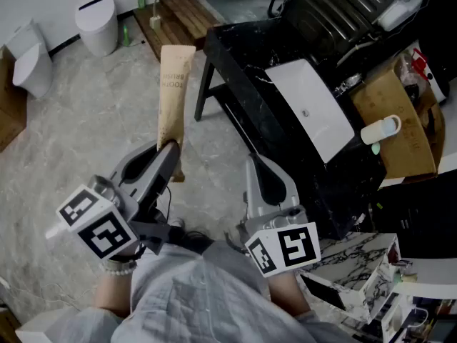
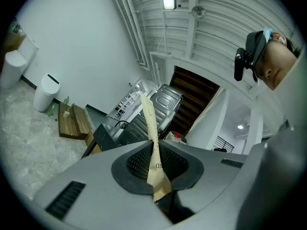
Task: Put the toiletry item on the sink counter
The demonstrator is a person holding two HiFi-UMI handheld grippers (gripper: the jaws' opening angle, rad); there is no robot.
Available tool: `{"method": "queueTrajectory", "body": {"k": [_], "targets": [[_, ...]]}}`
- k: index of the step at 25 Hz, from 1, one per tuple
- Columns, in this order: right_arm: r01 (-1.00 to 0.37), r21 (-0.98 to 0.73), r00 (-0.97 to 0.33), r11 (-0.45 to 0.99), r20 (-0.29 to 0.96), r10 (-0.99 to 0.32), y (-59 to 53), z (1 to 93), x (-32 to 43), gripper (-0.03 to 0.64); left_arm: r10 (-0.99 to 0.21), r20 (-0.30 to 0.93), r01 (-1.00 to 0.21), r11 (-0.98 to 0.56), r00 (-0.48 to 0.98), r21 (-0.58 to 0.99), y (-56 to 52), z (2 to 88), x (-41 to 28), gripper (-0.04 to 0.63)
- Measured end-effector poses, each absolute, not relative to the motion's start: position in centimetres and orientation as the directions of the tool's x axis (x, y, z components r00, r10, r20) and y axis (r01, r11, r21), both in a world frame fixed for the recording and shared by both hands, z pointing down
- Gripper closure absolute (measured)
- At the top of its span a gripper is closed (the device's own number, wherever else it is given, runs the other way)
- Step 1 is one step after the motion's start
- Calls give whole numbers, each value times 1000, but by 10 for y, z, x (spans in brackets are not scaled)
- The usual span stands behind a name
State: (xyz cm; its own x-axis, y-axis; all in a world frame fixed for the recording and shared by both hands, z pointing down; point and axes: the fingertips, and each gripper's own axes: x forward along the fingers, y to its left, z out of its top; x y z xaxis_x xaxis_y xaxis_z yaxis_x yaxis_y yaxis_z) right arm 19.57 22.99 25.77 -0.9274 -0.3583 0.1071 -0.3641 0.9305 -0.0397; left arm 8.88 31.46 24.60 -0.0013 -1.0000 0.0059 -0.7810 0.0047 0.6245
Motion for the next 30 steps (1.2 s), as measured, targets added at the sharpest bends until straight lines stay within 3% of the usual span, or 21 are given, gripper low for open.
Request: {"method": "queueTrajectory", "body": {"k": [30], "targets": [[-465,-89,-881,881,140,-451,249,278,161,620,-997,-8,-783,-61,71,619,332,251,36,560]]}}
